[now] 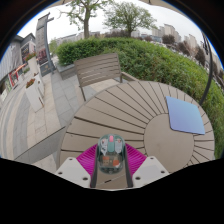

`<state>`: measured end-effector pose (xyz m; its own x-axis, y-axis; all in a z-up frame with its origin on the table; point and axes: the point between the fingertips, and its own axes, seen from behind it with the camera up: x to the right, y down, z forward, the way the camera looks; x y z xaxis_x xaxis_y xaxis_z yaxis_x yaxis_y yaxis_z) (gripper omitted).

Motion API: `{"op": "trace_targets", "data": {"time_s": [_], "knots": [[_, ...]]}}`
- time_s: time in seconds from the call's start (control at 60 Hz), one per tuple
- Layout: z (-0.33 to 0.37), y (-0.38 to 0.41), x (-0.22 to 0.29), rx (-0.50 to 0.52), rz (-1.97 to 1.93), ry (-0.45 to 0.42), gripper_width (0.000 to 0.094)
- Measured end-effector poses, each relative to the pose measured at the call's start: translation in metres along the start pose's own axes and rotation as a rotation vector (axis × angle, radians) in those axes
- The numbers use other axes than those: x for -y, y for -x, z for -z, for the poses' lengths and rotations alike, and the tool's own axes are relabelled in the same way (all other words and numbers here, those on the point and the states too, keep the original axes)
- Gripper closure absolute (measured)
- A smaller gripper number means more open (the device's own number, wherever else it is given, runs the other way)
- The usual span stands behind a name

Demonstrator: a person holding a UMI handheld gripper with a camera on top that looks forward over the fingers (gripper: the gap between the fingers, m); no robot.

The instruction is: Arrange mouse

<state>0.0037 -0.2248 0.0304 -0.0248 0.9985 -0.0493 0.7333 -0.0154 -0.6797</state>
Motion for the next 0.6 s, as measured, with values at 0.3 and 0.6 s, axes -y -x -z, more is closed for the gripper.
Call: {"op": "trace_targets", "data": {"time_s": [0.3,0.6], "knots": [[0.052,-0.153,0.168,-0.063,-0.052,-0.201,0.0524],[-0.067,-0.354,0.137,-0.221,-0.139,-0.120,0.0521]]}}
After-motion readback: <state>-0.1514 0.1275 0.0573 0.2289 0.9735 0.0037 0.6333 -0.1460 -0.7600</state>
